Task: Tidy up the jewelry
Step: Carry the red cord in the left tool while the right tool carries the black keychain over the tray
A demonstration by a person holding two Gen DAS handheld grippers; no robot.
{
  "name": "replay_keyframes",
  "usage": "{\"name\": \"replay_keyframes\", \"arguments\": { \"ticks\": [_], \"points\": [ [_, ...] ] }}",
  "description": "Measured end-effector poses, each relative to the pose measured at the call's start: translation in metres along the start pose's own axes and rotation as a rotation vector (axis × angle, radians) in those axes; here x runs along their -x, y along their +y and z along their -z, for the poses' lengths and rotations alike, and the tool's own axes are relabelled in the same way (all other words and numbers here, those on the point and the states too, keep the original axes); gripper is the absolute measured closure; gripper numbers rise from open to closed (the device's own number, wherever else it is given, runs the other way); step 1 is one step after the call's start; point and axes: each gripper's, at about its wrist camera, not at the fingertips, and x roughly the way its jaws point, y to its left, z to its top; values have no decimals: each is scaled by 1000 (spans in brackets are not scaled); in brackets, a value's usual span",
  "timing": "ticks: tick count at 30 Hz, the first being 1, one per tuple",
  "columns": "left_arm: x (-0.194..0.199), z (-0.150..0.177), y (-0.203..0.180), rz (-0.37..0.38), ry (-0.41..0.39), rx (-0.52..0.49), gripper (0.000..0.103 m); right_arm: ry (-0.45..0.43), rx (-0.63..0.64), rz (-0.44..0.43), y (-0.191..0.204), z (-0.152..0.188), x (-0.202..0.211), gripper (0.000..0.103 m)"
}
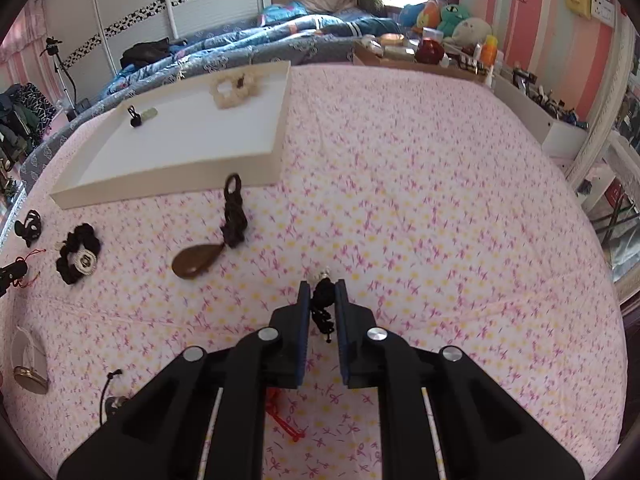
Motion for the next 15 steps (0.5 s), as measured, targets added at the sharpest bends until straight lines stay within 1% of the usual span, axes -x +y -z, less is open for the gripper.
{"name": "replay_keyframes", "arguments": {
  "ticks": [3, 5, 9, 10, 13, 15],
  "points": [
    [14, -6, 6, -8, -19, 15, 96, -21, -5, -18, -1, -5, 10, 91],
    [22, -8, 9, -1, -24, 24, 96, -34, -14, -33, -2, -8, 17, 91],
    [39, -17, 7, -22, -56, -5, 96, -62, -11, -57, 1, -16, 31, 91],
    [43, -21, 6, -19, -57, -15, 96, -66, -11, -66, 2, -19, 33, 91],
    [50, -35, 2, 26, -40, -7, 96, -81, -1, -96, 8, -31, 43, 91],
    [55, -43, -2, 33, -39, -13, 96, -96, 14, -98, 14, -39, 48, 91]
  ]
}}
